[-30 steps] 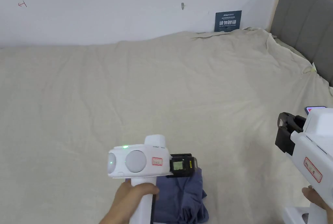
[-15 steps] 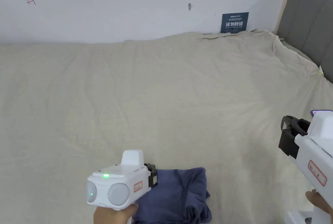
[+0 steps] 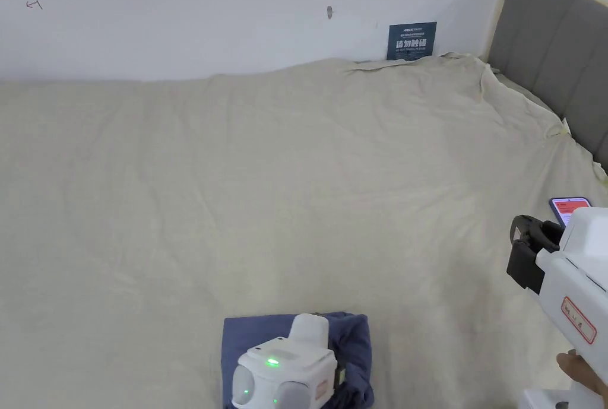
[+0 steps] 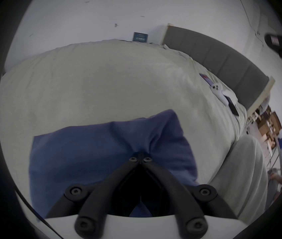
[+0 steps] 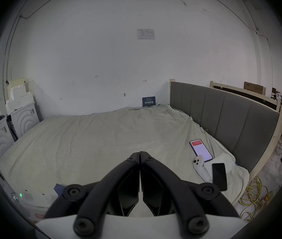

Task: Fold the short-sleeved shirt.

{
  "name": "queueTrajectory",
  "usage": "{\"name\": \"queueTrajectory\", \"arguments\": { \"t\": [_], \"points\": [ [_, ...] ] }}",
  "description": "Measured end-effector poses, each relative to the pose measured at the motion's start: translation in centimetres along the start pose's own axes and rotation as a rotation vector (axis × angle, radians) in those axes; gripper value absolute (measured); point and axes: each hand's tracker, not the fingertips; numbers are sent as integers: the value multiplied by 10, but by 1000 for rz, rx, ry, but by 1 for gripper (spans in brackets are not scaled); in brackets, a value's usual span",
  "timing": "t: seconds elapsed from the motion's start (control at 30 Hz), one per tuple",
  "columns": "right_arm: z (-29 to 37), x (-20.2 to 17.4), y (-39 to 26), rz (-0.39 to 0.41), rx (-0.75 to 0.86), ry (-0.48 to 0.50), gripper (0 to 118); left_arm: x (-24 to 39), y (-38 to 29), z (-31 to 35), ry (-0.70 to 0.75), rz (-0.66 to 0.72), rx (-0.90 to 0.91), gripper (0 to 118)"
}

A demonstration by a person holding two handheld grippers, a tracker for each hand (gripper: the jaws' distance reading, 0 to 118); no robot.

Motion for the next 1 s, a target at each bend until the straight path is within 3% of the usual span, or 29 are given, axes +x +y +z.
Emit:
{"name": "queueTrajectory", "arguments": {
  "t": [0.17, 0.4, 0.67, 1.0],
  "points": [
    [3, 6, 0, 2, 0, -15, 0, 24, -4, -11, 41, -80, 9, 0],
    [-1, 14, -1, -4, -1, -24, 0, 29, -11, -9, 44, -54, 61, 0],
    [1, 10, 1, -4, 2, -21, 0, 55, -2, 1, -52, -72, 108, 0],
    [6, -2, 9, 9, 31, -5, 0, 27, 46, 66, -54, -15, 333, 0]
  ]
}}
